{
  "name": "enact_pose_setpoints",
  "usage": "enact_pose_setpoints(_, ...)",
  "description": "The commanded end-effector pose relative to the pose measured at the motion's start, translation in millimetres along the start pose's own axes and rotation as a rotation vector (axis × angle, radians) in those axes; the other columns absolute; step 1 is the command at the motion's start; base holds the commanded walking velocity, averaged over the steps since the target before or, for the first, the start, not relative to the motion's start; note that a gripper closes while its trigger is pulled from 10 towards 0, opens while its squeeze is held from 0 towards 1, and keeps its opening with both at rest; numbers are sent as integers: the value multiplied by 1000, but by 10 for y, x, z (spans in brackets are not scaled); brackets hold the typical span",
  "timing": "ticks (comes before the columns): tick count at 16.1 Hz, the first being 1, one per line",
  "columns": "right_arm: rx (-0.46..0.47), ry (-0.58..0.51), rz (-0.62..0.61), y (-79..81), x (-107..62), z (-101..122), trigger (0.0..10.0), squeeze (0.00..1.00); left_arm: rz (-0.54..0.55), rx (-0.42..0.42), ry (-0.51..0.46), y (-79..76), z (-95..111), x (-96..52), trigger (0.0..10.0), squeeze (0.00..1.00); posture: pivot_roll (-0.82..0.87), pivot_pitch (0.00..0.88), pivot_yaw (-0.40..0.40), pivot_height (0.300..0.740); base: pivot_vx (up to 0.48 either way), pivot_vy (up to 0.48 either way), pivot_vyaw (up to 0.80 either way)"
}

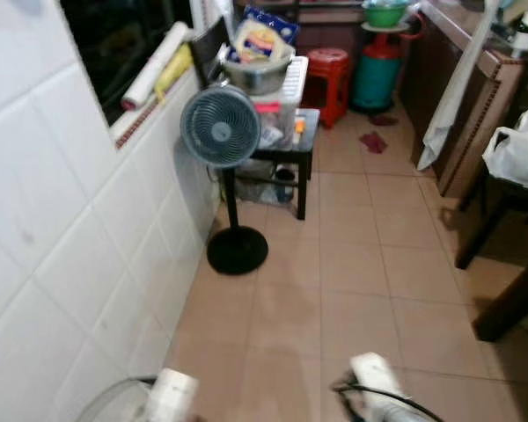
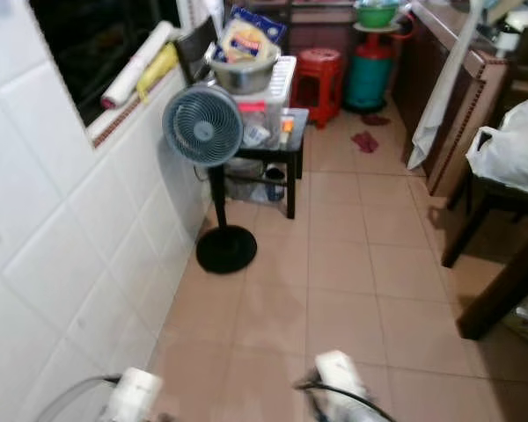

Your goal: Setting the table

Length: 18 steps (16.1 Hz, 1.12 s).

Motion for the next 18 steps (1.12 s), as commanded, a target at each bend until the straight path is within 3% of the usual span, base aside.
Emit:
enact_pose_setpoints(1, 5, -26, 24, 95, 22, 102, 10000, 0, 24, 12, 19, 130, -59, -33, 10000, 0, -32, 0, 17, 740, 458, 0, -581)
enact_pose_setpoints(5, -6, -6, 15, 7, -9, -26, 10000, 0, 33, 12, 24, 147, -74, -38, 10000, 0, -31, 0, 19, 740, 455, 0, 0)
enact_pose_setpoints(8, -7, 12, 12, -15, -32, -126, 10000, 0, 35, 12, 25, 145, -86, -41, 10000, 0, -29, 0, 19, 740, 0, 0, 0)
enact_pose_setpoints(10, -6, 11, 15, 38, -16, -86, 10000, 0, 34, 1, 30, 141, -99, -42, 10000, 0, -29, 0, 18, 740, 0, 0, 0)
enact_pose_setpoints(14, -10, 8, 20, 103, -1, -45, 10000, 0, 33, -5, 33, 131, -111, -43, 10000, 0, -31, 0, 17, 740, 0, -432, 0)
enact_pose_setpoints(18, -13, -2, 36, 292, 30, 60, 10000, 0, 29, -5, 35, 116, -128, -45, 10000, 0, -31, 0, 17, 740, 0, -435, 0)
Point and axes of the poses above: a point about 5 cm out from each wrist's last joint towards the gripper, its own x axis pointing out of the wrist towards the gripper, its own z axis along the axis of the wrist's last joint, y = z × x, the point moved 3 cm from there along x, pointing out of the wrist towards the gripper, and after that the axes turned 1 degree about x, right-handed, at the moved point
